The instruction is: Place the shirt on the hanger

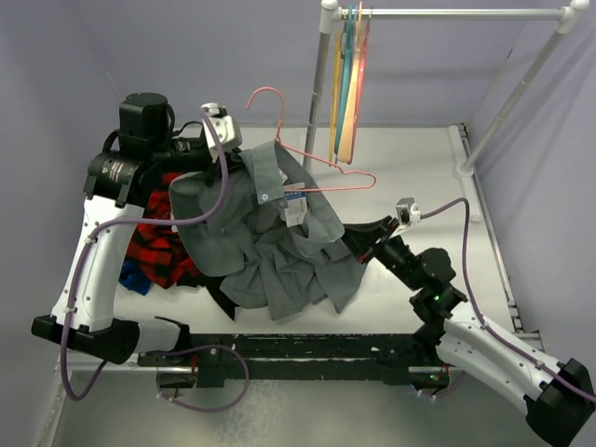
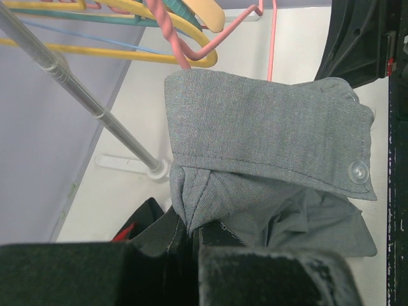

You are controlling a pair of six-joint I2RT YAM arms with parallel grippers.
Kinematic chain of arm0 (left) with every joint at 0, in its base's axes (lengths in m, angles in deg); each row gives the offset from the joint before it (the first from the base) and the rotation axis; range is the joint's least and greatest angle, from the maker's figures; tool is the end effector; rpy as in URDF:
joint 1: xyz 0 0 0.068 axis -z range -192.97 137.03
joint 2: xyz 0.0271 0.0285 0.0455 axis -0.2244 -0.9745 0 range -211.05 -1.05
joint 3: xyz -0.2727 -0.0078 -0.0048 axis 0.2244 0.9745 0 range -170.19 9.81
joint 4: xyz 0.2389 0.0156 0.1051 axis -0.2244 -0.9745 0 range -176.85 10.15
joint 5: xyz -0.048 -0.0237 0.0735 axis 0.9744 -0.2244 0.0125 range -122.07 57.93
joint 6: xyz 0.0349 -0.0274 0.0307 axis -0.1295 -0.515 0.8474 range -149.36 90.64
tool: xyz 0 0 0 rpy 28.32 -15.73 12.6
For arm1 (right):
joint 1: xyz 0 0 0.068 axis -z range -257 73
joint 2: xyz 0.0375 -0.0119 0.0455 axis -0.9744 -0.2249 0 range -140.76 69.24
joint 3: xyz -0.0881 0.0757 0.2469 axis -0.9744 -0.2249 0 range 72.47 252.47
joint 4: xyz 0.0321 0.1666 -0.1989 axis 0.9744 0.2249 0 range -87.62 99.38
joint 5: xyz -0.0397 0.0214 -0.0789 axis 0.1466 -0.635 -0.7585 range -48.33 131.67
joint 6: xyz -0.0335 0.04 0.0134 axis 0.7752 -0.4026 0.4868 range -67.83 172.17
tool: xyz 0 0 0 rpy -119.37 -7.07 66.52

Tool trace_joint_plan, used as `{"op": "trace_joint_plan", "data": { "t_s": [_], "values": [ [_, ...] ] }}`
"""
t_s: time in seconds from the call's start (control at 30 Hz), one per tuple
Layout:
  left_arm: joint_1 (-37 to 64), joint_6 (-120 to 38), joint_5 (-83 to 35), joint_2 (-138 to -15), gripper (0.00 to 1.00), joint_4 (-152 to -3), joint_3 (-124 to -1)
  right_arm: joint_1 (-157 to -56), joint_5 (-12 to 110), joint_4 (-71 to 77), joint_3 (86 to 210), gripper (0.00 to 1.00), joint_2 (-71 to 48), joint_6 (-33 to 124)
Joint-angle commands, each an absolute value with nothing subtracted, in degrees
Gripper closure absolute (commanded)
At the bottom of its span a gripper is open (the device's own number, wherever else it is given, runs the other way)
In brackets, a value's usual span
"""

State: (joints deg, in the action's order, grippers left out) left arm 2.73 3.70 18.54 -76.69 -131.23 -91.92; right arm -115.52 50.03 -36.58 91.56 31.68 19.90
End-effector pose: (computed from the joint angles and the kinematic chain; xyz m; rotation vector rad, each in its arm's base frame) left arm 0.2194 -0.0902 0.4897 1.2484 1.4335 -0.6770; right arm 0.1255 0.1063 0.2919 -0.2068 1.2855 1.1578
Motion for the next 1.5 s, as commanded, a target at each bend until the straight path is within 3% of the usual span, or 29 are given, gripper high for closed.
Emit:
{"op": "trace_joint_plan", "data": {
  "t_s": [0.0,0.23,0.37,0.67,0.97,1.47],
  "values": [
    [2.48,4.72,21.24,-74.72,1.00,-130.54,-91.94,-115.76,44.69,-41.19,93.78,1.00,31.39,21.26],
    [2.49,16.37,25.84,-72.72,1.00,-144.70,-91.56,-115.68,27.58,-41.58,88.70,1.00,35.87,22.65],
    [2.50,22.86,24.63,-72.86,1.00,-152.44,-92.89,-115.62,24.80,-44.40,86.83,1.00,36.31,24.70],
    [2.45,20.26,9.88,-73.91,1.00,-147.77,-97.02,-115.61,27.04,-43.70,89.67,1.00,33.04,30.04],
    [2.49,19.54,15.42,-75.49,1.00,-150.44,-101.46,-115.59,28.07,-42.85,89.81,1.00,31.25,30.33],
    [2.45,27.62,-3.28,-72.37,1.00,-145.49,-89.58,-115.63,26.79,-36.33,94.79,1.00,35.44,35.38]
  ]
}}
